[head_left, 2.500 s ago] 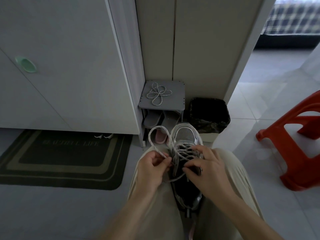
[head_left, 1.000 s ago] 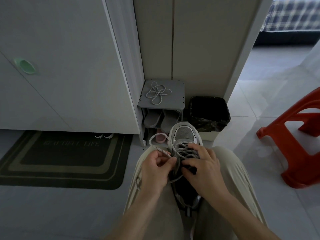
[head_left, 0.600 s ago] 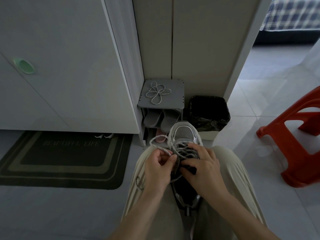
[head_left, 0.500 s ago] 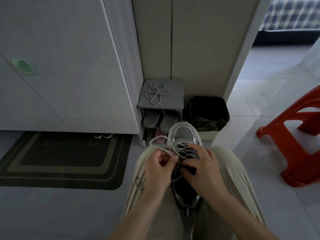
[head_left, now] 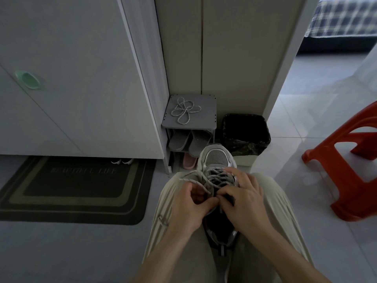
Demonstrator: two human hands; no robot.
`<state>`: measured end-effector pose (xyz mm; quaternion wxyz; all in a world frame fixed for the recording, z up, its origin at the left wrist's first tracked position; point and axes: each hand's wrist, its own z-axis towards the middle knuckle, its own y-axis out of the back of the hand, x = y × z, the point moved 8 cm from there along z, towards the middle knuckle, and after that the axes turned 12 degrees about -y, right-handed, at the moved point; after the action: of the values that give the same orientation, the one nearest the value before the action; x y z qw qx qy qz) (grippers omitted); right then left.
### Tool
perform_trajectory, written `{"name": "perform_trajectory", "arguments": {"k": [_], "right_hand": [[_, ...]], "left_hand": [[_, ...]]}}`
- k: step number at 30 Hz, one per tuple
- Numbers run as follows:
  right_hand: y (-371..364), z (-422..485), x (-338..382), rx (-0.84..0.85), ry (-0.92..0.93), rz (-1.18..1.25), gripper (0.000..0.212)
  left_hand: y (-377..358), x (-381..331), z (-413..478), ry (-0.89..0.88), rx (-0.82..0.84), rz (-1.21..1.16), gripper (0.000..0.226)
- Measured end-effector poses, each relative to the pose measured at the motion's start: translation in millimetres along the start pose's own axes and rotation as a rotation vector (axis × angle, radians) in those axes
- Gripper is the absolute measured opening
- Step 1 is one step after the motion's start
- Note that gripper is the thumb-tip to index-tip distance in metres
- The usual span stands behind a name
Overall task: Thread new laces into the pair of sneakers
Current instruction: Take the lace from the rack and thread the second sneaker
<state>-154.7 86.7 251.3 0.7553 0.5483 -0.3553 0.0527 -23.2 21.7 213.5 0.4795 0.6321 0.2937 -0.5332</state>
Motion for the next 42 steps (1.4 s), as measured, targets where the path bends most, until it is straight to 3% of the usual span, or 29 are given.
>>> {"name": "perform_trajectory", "arguments": {"k": [6, 9, 17, 19, 23, 26, 28, 29, 33, 38, 42], "right_hand": [[27, -8, 6, -0.082, 0.059, -0.012, 0.013], [40, -11, 2, -0.134, 0.066, -0.008, 0.002], [78, -20, -51, -0.211, -0.068, 0.088, 0.014], [90, -20, -64, -0.218, -0.116, 0.037, 0.008], [89, -13, -83, -0.114, -0.247, 0.001, 0.031], [71, -9, -74, -0.020, -0.262, -0.077, 0.009], [65, -5, -56, -0.089, -0.219, -0.119, 0.042], [64, -3, -40, -0.121, -0.175, -0.114, 0.044], [33, -2, 17, -0.061, 0.107, -0.232, 0.025], [9, 5, 22, -0.001, 0.153, -0.269, 0.018], [9, 3, 21, 0.004, 0.186, -0.270, 0.027]], "left_hand": [[1, -3, -4, -0.025, -0.009, 0.020, 0.031], [5, 0, -4, -0.019, -0.039, 0.008, 0.030], [8, -7, -3, -0.049, -0.044, 0.018, 0.040], [7, -8, -2, -0.061, -0.043, 0.001, 0.044], [5, -9, -1, -0.079, -0.037, -0.003, 0.047], [5, -9, -1, -0.074, -0.028, -0.027, 0.045], [5, -9, -1, -0.072, -0.012, -0.020, 0.043], [5, -8, -2, -0.071, -0.002, -0.018, 0.042], [-2, -9, -3, -0.092, 0.067, 0.008, 0.046], [6, -12, -5, -0.103, 0.027, -0.029, 0.041], [13, -13, -6, -0.093, 0.021, -0.081, 0.049]]}}
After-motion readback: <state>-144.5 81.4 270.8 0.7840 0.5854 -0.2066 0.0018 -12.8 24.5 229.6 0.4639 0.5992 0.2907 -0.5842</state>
